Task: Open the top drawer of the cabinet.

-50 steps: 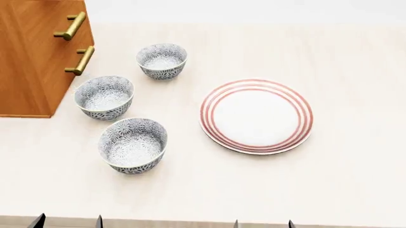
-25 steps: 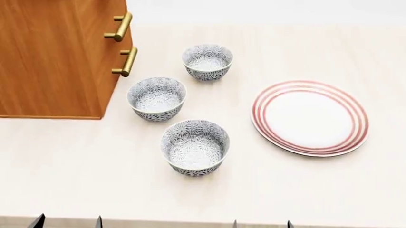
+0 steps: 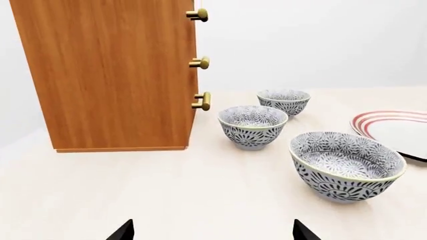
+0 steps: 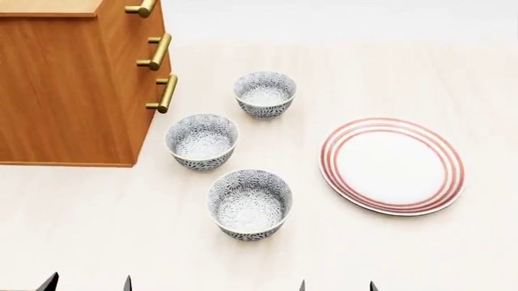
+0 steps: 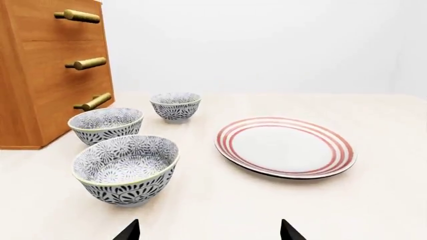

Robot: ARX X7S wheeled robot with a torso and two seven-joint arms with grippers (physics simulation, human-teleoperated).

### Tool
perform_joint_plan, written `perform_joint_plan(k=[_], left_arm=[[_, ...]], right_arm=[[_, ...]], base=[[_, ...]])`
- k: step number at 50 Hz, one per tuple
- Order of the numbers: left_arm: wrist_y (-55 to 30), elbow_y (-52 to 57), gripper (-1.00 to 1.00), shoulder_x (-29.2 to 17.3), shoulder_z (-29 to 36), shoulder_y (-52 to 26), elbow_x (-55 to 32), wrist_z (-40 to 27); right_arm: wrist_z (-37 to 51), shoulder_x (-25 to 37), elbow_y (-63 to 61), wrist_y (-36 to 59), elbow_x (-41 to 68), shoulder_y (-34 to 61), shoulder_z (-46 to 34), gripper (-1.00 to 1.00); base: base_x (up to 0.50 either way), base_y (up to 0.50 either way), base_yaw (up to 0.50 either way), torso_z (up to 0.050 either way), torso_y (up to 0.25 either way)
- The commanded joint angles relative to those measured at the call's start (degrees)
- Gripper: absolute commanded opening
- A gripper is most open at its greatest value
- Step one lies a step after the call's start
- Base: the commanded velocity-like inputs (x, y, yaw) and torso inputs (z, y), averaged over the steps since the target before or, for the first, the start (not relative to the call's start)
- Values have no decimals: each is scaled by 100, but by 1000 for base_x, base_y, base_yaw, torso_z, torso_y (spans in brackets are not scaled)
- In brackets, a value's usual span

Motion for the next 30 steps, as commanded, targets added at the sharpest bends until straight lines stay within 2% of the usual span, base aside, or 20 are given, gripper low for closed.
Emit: perform_joint_plan(k=[1, 17, 25, 27, 28, 29, 30], left_arm=[[14, -23, 100, -54, 63, -11, -49, -68], [30, -19, 100, -117, 134, -18, -110, -150], [193, -37, 100, -158, 185, -39, -120, -141], [-803, 686, 100, -224, 119, -56, -457, -136], [-1663, 1519, 100, -352, 33, -113, -745, -228], [-1998, 1774, 100, -397, 16, -138, -788, -272], [-2734, 2372, 100, -450, -180, -259, -1230, -335]], right_arm=[[75, 54, -11, 16, 55, 9, -67, 100], [155, 122, -14, -3, 118, 11, -141, 100], [248, 163, -7, -72, 9, 12, -212, 100], [167, 137, -342, 637, 373, 129, -176, 100], [267, 188, -875, 1102, 349, 170, -222, 100], [358, 243, -1353, 1498, 345, 201, -230, 100], [389, 316, -2105, 2155, 618, 333, -132, 100]], base=[[0, 0, 0, 50, 10], [0, 0, 0, 50, 10], [0, 0, 0, 0, 0], [0, 0, 0, 0, 0], [0, 0, 0, 0, 0], [0, 0, 0, 0, 0], [0, 0, 0, 0, 0]])
